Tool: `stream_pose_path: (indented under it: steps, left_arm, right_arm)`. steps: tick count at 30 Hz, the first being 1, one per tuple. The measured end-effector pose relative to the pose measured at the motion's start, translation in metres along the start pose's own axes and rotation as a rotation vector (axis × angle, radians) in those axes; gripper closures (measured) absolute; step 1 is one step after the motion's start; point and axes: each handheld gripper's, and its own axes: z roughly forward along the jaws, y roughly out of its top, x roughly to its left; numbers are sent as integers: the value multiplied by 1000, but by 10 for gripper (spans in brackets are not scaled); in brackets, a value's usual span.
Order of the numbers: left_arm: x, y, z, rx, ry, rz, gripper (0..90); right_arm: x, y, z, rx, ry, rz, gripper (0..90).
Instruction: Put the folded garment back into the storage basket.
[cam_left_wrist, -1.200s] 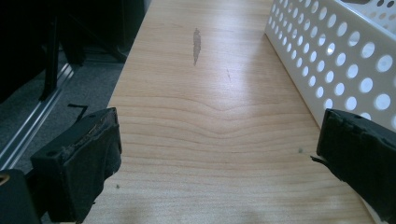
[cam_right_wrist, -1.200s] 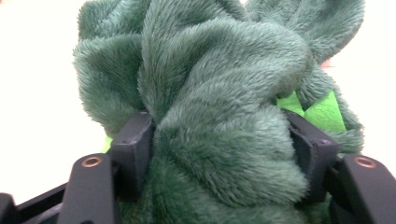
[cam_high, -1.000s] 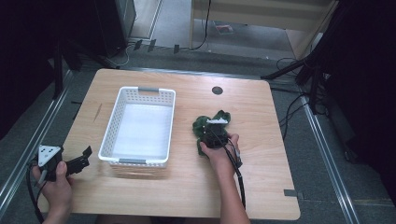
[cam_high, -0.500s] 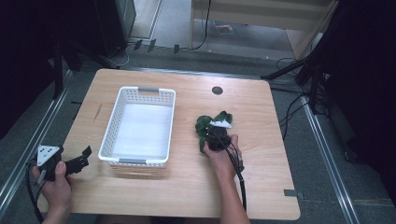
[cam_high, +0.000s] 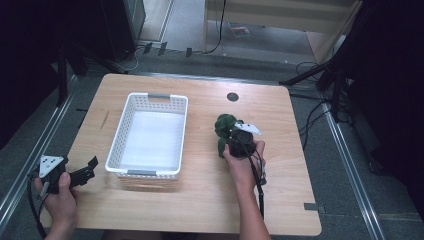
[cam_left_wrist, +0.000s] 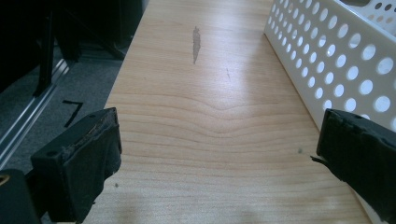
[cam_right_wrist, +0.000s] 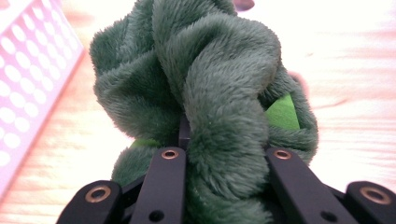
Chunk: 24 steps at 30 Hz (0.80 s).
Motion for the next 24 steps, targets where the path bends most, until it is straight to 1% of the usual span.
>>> stream_pose_path:
  steps: [5,9,11,15,18,20,24]
  left_arm:
    - [0,0,0,1,-2,-4,7]
    - [1,0,0,0,-1,-9,7]
    - [1,0,0,1,-2,-13,7]
    - [2,0,0,4,-5,-21,7]
    - [2,0,1,1,-9,-26,7]
    - [2,0,0,2,-16,-30,7]
    - [2,1,1,13,-15,-23,7]
  right_arm:
    - [2,18,-20,-36,14,14,778]
    - [8,31,-32,-42,21,20,778]
    - [12,36,-36,-48,21,11,778]
    - [24,47,-43,-58,25,4,778]
    - [33,55,-48,-65,38,2,778]
    - [40,60,-51,-70,52,-9,778]
    - [55,67,-54,-75,68,-19,778]
